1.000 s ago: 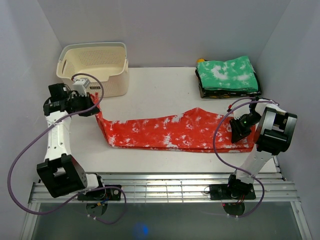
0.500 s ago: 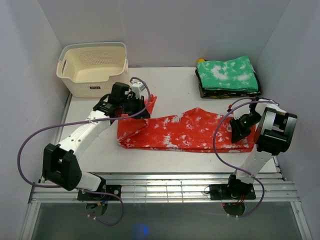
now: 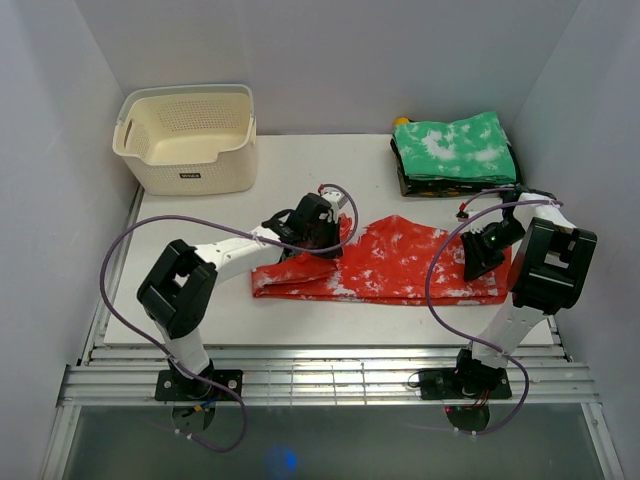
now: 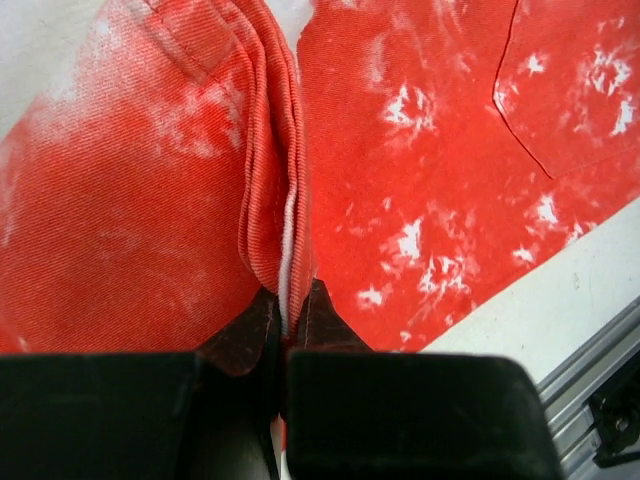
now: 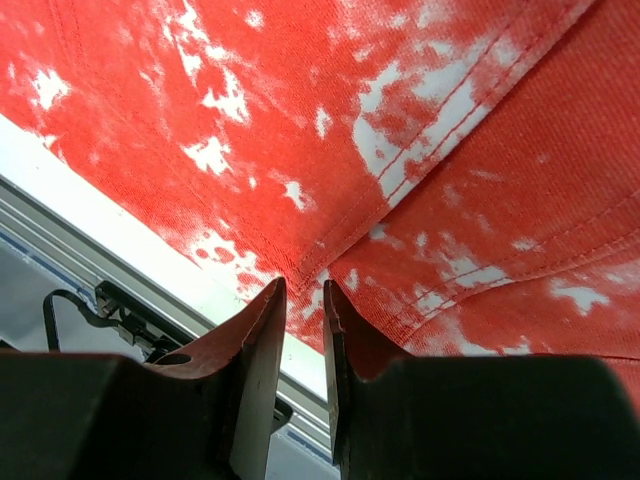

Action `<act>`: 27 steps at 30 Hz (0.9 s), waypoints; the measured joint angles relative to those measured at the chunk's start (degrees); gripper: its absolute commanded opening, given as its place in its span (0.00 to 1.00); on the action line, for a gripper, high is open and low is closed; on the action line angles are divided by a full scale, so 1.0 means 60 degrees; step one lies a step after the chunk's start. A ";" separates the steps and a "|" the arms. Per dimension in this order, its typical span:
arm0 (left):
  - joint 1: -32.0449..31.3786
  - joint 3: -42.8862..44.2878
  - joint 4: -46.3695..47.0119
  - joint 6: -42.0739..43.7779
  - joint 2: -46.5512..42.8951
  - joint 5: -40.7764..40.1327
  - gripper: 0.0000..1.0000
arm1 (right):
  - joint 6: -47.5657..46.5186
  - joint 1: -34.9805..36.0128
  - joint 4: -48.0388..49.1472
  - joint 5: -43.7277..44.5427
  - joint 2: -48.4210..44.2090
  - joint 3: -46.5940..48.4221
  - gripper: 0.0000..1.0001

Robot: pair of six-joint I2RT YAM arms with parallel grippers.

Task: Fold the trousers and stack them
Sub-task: Fold the trousers

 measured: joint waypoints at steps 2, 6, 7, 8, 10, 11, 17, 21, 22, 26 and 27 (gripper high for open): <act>-0.0135 0.0000 0.0259 -0.0153 0.0237 -0.0193 0.00 | 0.0000 0.0000 -0.0073 -0.0004 0.0000 0.0000 0.28; -0.0488 0.0000 0.0692 -0.0372 0.0557 -0.0419 0.00 | -0.0004 0.0000 -0.0073 -0.0004 0.0000 -0.0004 0.28; -0.0594 0.0000 0.0776 -0.0412 0.0608 -0.0448 0.00 | -0.0004 0.0004 -0.0073 -0.0004 0.0000 -0.0007 0.28; -0.0688 0.0000 0.0849 -0.0444 0.0641 -0.0470 0.00 | -0.0004 0.0004 -0.0073 -0.0004 0.0000 -0.0011 0.28; -0.0863 0.0000 0.0936 -0.0521 0.0674 -0.0499 0.00 | -0.0004 0.0000 -0.0073 -0.0004 0.0000 -0.0025 0.28; -0.0940 0.0000 0.0976 -0.0565 0.0674 -0.0510 0.00 | -0.0007 0.0000 -0.0069 -0.0004 0.0000 -0.0036 0.28; -0.1177 0.0000 0.1158 -0.0845 0.0878 -0.0546 0.00 | -0.0007 0.0000 -0.0066 -0.0004 -0.0007 -0.0076 0.28; -0.1271 0.0022 0.1162 -0.1067 0.1264 -0.0546 0.26 | -0.0007 0.0000 -0.0076 -0.0007 -0.0022 -0.0127 0.31; -0.1282 0.0036 0.1162 -0.1115 0.1366 -0.0535 0.32 | -0.0007 0.0000 -0.0084 -0.0011 -0.0022 -0.0131 0.32; -0.1290 0.0055 0.1067 -0.1005 0.1410 -0.0350 0.70 | -0.0004 0.0018 -0.0189 -0.0219 -0.0029 -0.0113 0.33; -0.1300 0.0055 0.1031 -0.0936 0.1337 -0.0273 0.77 | 0.0004 0.0066 -0.0273 -0.0291 -0.0029 -0.0066 0.33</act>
